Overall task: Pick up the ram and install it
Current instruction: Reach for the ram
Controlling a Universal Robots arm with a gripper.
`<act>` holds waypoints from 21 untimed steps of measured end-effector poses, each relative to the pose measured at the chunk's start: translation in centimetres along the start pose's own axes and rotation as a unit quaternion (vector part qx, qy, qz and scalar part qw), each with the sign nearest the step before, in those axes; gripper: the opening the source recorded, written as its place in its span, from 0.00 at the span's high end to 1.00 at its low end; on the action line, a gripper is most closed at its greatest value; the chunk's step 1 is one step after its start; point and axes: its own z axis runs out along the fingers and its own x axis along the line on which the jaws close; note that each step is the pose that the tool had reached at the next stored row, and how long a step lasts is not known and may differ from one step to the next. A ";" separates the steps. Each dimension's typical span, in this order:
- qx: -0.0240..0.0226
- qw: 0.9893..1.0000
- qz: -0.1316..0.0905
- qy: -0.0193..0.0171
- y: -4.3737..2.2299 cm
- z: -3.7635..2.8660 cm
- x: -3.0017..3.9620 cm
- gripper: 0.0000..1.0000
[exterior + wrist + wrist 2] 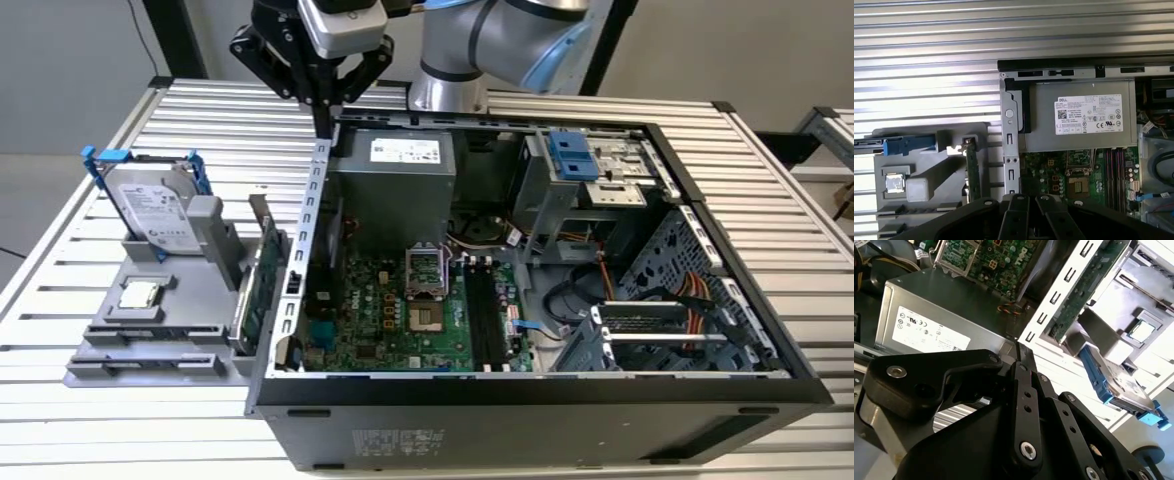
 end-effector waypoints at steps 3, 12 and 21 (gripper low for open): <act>0.000 1.000 0.000 0.000 -0.02 -0.01 0.25 1.00; 0.000 1.000 0.000 0.000 -0.07 -0.03 1.05 1.00; 0.000 1.000 0.000 0.000 -0.13 -0.04 1.86 1.00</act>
